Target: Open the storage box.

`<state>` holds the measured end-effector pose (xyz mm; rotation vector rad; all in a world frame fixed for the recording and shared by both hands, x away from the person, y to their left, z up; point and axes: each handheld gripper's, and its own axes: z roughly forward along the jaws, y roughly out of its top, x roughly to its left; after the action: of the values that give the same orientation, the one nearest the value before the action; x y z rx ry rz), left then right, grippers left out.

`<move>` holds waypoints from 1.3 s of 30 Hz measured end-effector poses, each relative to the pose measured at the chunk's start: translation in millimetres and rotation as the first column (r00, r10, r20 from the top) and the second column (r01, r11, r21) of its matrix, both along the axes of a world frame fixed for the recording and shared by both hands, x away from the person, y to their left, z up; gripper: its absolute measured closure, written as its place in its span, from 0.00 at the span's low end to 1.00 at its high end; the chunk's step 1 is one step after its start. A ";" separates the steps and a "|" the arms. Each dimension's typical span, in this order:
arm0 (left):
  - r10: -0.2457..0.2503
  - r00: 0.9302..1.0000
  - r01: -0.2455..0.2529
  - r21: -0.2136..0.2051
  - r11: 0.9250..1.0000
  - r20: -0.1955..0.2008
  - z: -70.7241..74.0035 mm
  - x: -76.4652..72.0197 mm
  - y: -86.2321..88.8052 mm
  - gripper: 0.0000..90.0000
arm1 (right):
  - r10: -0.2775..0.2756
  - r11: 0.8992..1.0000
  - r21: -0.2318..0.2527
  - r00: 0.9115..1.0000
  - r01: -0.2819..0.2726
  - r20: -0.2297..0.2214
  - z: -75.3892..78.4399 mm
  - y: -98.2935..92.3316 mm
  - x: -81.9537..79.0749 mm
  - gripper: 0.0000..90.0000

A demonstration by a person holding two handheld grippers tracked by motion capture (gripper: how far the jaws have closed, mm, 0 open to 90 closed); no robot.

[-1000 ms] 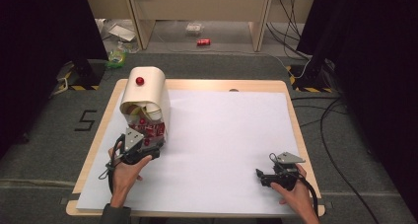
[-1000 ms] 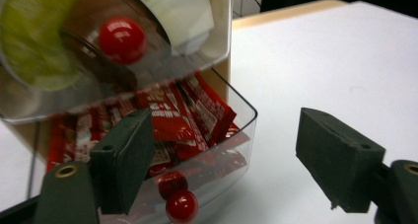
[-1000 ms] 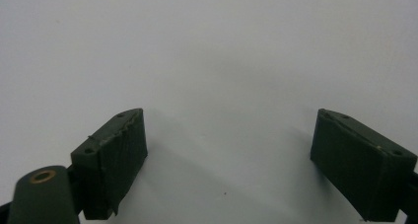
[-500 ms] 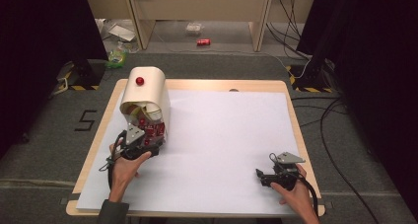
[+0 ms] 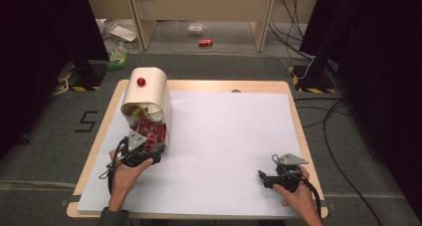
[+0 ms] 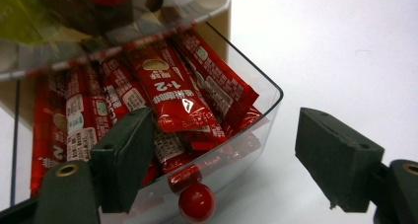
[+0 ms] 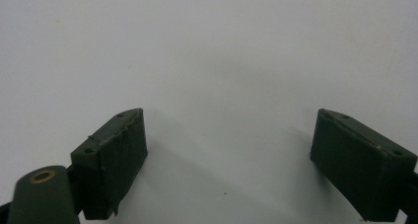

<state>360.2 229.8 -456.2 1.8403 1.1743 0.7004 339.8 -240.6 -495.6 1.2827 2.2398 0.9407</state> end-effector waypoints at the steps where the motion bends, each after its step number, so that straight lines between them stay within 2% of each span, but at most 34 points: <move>1: -0.003 1.000 0.003 0.001 1.000 0.001 -0.8 -1.4 0.0 0.25 | 0.000 1.000 0.000 1.000 0.000 0.000 0.0 -0.1 0.1 0.16; 7: -0.002 1.000 0.002 -0.009 1.000 0.003 -4.0 -9.5 0.5 0.26 | 0.000 1.000 0.000 1.000 0.000 0.000 0.0 0.0 0.0 0.16; 12: -0.009 1.000 0.009 -0.002 1.000 -0.006 -7.6 -16.0 0.1 0.26 | 0.000 1.000 0.000 1.000 0.000 0.000 0.0 0.0 0.1 0.16; 22: 0.006 1.000 -0.006 -0.013 1.000 -0.005 -15.9 -26.9 0.1 0.27 | 0.000 1.000 0.000 1.000 0.000 0.000 0.0 0.0 0.1 0.16; 25: 0.012 1.000 -0.012 -0.014 1.000 -0.019 -20.4 -30.4 -0.4 0.27 | 0.000 1.000 0.000 1.000 0.000 0.001 0.0 0.0 -0.1 0.16; 27: 0.013 1.000 -0.013 -0.002 1.000 -0.006 -22.9 -33.4 0.0 0.27 | 0.000 1.000 0.000 1.000 0.000 0.000 0.0 0.0 0.0 0.16; 39: 0.007 1.000 -0.007 0.001 1.000 -0.008 -20.4 -42.6 1.2 0.28 | 0.000 1.000 0.000 1.000 0.000 0.000 0.0 0.0 0.0 0.16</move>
<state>317.6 231.0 -476.6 1.8420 1.1868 0.6980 339.8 -240.6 -495.7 1.2826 2.2395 0.9412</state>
